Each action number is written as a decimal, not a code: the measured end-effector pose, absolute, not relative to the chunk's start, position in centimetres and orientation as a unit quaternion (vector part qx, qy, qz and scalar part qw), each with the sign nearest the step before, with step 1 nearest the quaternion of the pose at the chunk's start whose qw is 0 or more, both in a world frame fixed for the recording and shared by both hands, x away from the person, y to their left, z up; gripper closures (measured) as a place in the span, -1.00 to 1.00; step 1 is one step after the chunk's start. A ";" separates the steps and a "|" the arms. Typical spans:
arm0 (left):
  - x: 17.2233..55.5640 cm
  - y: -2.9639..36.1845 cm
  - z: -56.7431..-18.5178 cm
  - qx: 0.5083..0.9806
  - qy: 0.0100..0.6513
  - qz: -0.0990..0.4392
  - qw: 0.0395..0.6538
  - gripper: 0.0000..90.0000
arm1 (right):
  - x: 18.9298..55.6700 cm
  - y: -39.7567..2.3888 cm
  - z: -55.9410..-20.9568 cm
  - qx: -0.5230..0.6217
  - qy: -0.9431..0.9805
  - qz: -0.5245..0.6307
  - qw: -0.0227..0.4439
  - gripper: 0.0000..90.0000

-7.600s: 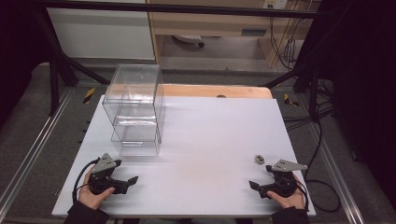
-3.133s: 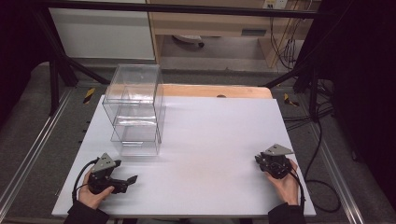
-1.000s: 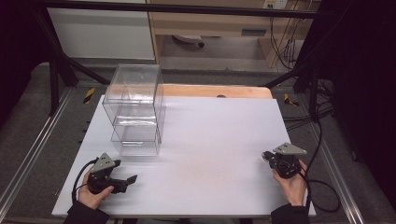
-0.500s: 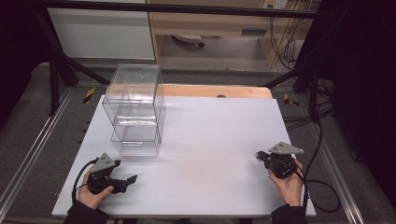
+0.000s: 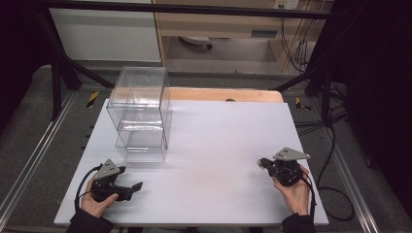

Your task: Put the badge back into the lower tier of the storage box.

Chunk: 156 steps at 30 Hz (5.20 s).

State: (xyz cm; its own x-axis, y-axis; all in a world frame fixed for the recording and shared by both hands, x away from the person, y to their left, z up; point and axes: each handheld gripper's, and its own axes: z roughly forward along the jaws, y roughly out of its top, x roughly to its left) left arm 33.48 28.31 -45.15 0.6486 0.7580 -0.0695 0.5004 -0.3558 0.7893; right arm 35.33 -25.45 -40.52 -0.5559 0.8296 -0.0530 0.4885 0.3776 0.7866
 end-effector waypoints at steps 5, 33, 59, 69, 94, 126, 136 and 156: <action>33.5 28.3 -45.1 0.808 0.389 0.156 0.413 -0.85 | 35.2 -24.8 -40.3 0.405 0.799 0.389 0.217 0.94; 33.5 28.3 -45.1 0.808 0.389 0.157 0.413 -0.85 | 34.7 -21.1 -39.3 0.353 0.812 0.429 0.177 0.94; 33.4 28.4 -45.1 0.807 0.390 0.158 0.414 -0.85 | 34.7 -17.4 -37.5 0.313 0.819 0.453 0.163 0.94; 33.4 28.4 -45.0 0.806 0.390 0.159 0.415 -0.85 | 35.0 -15.7 -36.9 0.303 0.819 0.459 0.163 0.94; 33.4 28.4 -45.0 0.806 0.390 0.158 0.416 -0.85 | 35.9 -12.2 -36.1 0.287 0.814 0.479 0.162 0.94; 33.4 28.5 -45.0 0.806 0.390 0.157 0.417 -0.85 | 37.2 -7.4 -34.9 0.264 0.806 0.506 0.158 0.94; 33.4 28.5 -45.0 0.806 0.390 0.158 0.417 -0.85 | 37.7 -5.8 -34.2 0.255 0.805 0.510 0.164 0.94; 33.4 28.5 -45.0 0.805 0.390 0.157 0.417 -0.85 | 39.0 -3.1 -33.2 0.251 0.800 0.519 0.165 0.94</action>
State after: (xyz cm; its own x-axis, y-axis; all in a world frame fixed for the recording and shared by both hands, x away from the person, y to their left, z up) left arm 33.39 28.55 -44.96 0.6455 0.7603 -0.0722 0.4975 -0.3469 0.7950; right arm 39.04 -3.12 -33.20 -0.8196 0.5729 -0.0032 0.2311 0.3358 0.9132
